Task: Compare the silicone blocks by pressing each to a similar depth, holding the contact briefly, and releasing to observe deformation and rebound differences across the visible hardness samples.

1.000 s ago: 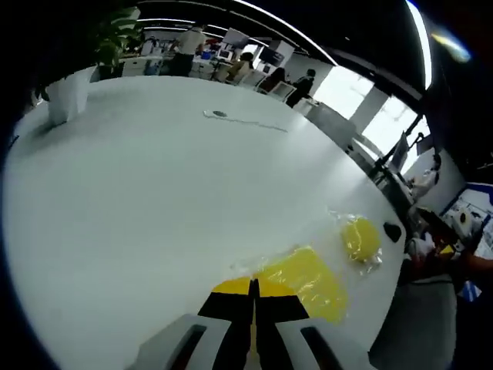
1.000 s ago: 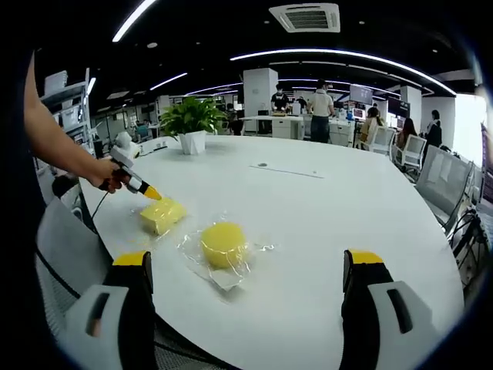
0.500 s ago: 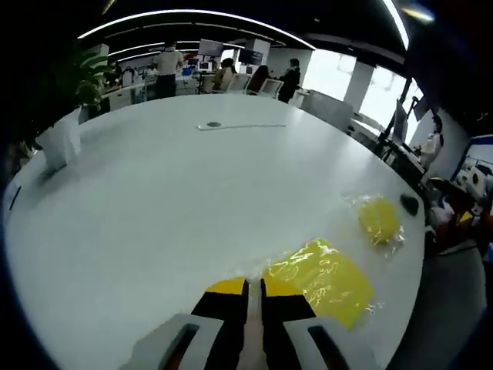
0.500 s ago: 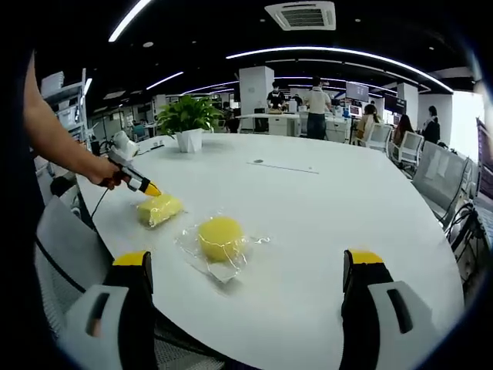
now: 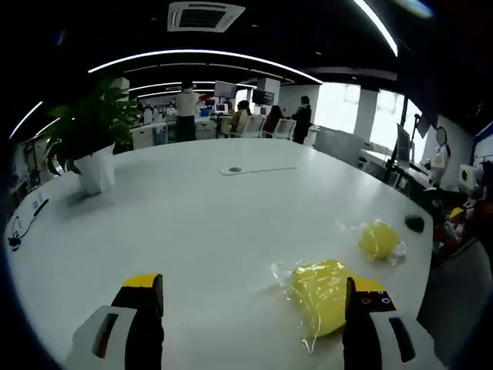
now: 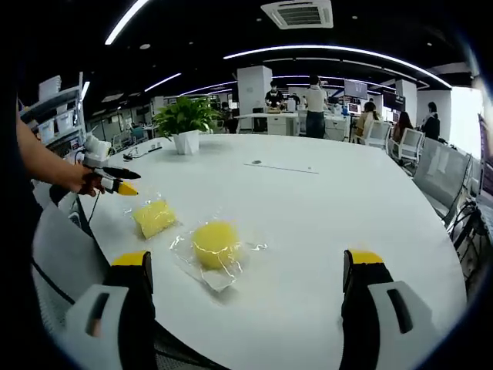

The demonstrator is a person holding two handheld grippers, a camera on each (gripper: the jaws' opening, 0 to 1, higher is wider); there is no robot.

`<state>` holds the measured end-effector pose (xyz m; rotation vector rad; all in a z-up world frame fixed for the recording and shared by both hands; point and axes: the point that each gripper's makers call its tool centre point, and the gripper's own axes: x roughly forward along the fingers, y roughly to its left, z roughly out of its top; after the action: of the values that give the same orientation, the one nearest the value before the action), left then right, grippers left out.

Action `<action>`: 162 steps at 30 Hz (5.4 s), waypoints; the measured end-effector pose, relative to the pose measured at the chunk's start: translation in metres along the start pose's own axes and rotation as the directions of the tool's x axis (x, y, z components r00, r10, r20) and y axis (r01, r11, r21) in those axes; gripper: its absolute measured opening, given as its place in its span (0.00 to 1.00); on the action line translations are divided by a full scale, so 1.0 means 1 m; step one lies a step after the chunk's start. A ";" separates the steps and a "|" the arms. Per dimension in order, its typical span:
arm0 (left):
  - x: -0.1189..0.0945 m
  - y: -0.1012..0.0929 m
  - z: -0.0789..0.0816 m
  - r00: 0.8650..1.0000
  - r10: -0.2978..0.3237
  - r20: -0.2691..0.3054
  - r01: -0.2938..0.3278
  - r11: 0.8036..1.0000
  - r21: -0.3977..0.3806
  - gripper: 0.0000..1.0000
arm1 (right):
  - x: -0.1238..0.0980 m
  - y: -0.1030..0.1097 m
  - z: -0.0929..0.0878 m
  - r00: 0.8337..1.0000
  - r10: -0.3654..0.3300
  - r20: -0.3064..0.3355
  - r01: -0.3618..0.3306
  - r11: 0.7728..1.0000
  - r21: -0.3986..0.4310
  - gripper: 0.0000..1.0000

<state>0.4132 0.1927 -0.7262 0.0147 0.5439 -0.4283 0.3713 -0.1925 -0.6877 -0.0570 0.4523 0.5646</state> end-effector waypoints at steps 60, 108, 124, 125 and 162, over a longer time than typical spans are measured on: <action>-0.043 -0.056 0.036 0.991 -0.123 0.052 0.128 0.987 -0.094 1.00 | 0.000 0.006 -0.022 0.998 0.045 -0.051 -0.045 0.999 -0.010 0.97; 0.117 -0.158 0.045 0.906 -0.415 -0.087 0.297 0.767 -0.569 0.96 | -0.017 0.007 -0.033 0.999 0.019 -0.047 -0.017 0.999 0.047 0.97; 0.155 -0.169 0.022 0.883 -0.409 -0.230 0.194 0.764 -0.615 0.66 | -0.016 0.007 -0.038 0.998 0.011 -0.059 -0.008 0.999 0.052 0.97; 0.156 -0.168 0.016 0.877 -0.397 -0.269 0.151 0.761 -0.631 0.61 | -0.017 0.006 -0.038 0.998 0.010 -0.059 -0.007 0.999 0.052 0.97; 0.182 -0.185 -0.006 0.861 -0.349 -0.370 0.077 0.808 -0.584 0.00 | -0.032 -0.006 -0.045 0.998 -0.017 -0.066 0.022 0.997 0.077 0.97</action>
<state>0.4768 -0.0465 -0.8048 -0.5289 1.1437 -0.4837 0.3325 -0.2221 -0.7146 -0.0054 0.5364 0.5263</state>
